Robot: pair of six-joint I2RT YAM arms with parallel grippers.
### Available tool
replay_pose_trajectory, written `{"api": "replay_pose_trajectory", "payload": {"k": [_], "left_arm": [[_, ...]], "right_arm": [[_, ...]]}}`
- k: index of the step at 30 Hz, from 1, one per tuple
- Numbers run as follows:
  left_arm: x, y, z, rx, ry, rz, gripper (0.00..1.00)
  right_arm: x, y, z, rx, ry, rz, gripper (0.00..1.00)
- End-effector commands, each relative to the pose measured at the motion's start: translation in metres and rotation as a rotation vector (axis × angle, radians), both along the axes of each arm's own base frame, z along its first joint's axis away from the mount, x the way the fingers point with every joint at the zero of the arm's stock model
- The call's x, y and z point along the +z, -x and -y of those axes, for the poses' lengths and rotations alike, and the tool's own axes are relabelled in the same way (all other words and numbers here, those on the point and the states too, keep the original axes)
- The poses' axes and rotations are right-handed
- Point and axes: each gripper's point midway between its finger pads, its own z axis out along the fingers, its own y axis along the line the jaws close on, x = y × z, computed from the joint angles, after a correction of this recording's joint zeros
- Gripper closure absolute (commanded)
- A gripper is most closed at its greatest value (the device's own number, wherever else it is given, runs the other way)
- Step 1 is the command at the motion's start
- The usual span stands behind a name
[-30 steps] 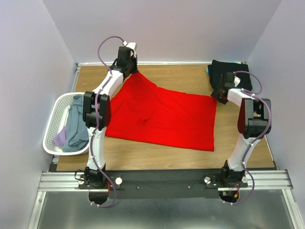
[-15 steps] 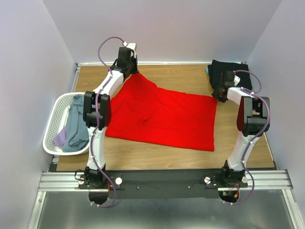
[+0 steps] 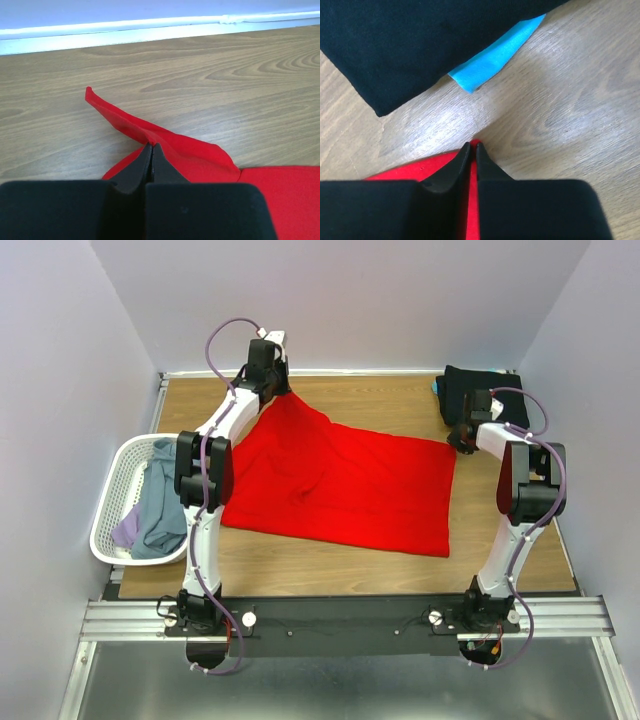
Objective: Fold and stack the t-shirts
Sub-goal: Fold the tshirt
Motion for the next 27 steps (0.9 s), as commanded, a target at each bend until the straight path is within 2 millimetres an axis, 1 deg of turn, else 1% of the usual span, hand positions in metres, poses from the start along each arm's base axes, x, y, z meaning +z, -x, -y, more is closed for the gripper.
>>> {"api": "replay_pose_trajectory", "payload": {"k": [1, 2, 3, 4, 5, 6, 7, 8, 9, 10, 12, 13, 14, 15, 16, 17, 18, 19, 20, 23, 24, 25, 26, 27], "left_arm": [[0.000, -0.001, -0.001, 0.015, 0.034, 0.013, 1.00], [0.007, -0.002, -0.001, 0.024, 0.041, 0.028, 1.00], [0.005, 0.000, -0.004, 0.040, 0.041, 0.025, 1.00], [0.015, 0.001, -0.005, 0.052, 0.054, 0.041, 1.00], [0.014, 0.004, -0.006, 0.060, 0.057, 0.041, 1.00], [0.017, 0.005, -0.006, 0.064, 0.063, 0.047, 1.00], [0.028, 0.006, -0.007, 0.069, 0.069, 0.067, 1.00], [0.033, 0.006, -0.008, 0.076, 0.074, 0.080, 1.00], [0.032, 0.008, -0.011, 0.093, 0.073, 0.076, 1.00], [0.040, 0.010, -0.012, 0.101, 0.078, 0.089, 1.00], [0.042, 0.013, -0.015, 0.119, 0.084, 0.089, 1.00], [0.043, 0.015, -0.018, 0.135, 0.084, 0.088, 1.00], [0.050, 0.017, -0.024, 0.167, 0.081, 0.099, 1.00], [0.047, 0.021, -0.026, 0.178, 0.083, 0.090, 1.00], [0.052, 0.024, -0.030, 0.203, 0.091, 0.094, 1.00], [0.046, 0.029, -0.032, 0.220, 0.092, 0.074, 1.00], [0.045, 0.032, -0.035, 0.241, 0.101, 0.065, 1.00], [0.048, 0.036, -0.036, 0.251, 0.108, 0.062, 1.00], [0.039, 0.042, -0.038, 0.261, 0.105, 0.040, 1.00], [0.039, 0.054, -0.045, 0.311, 0.123, 0.021, 1.00], [0.025, 0.063, -0.047, 0.324, 0.119, -0.011, 1.00], [0.029, 0.069, -0.051, 0.344, 0.122, -0.006, 1.00], [0.028, 0.073, -0.054, 0.358, 0.126, -0.005, 1.00], [0.014, 0.084, -0.057, 0.371, 0.125, -0.033, 1.00]], "right_arm": [[0.003, 0.001, -0.001, 0.005, -0.009, 0.001, 0.91], [0.003, 0.001, -0.002, 0.007, -0.012, 0.002, 0.93], [0.012, -0.001, -0.002, 0.007, -0.013, 0.022, 0.96], [0.016, -0.002, -0.002, 0.009, -0.012, 0.031, 0.96], [0.023, -0.003, -0.002, 0.007, -0.014, 0.045, 0.96], [0.027, -0.003, -0.003, 0.010, -0.017, 0.054, 0.96], [0.036, -0.004, -0.004, 0.012, -0.020, 0.073, 0.98], [0.040, -0.004, -0.005, 0.011, -0.027, 0.082, 0.98], [0.048, -0.003, -0.007, 0.018, -0.036, 0.100, 0.99], [0.052, -0.002, -0.008, 0.019, -0.043, 0.107, 0.99], [0.055, 0.002, -0.012, 0.025, -0.062, 0.112, 0.99], [0.063, 0.003, -0.014, 0.028, -0.069, 0.130, 0.99], [0.067, 0.005, -0.016, 0.033, -0.079, 0.138, 0.99], [0.068, 0.008, -0.018, 0.035, -0.089, 0.140, 0.99], [0.071, 0.013, -0.021, 0.037, -0.106, 0.146, 0.99], [0.071, 0.017, -0.023, 0.039, -0.117, 0.144, 0.99], [0.071, 0.021, -0.024, 0.040, -0.122, 0.143, 1.00], [0.069, 0.029, -0.025, 0.033, -0.131, 0.137, 1.00], [0.069, 0.032, -0.026, 0.033, -0.132, 0.137, 1.00], [0.068, 0.045, -0.028, 0.026, -0.150, 0.131, 1.00], [0.067, 0.052, -0.029, 0.025, -0.154, 0.128, 1.00], [0.067, 0.055, -0.032, 0.033, -0.165, 0.127, 1.00], [0.067, 0.058, -0.034, 0.037, -0.173, 0.125, 1.00], [0.066, 0.065, -0.035, 0.034, -0.183, 0.125, 1.00]]}}
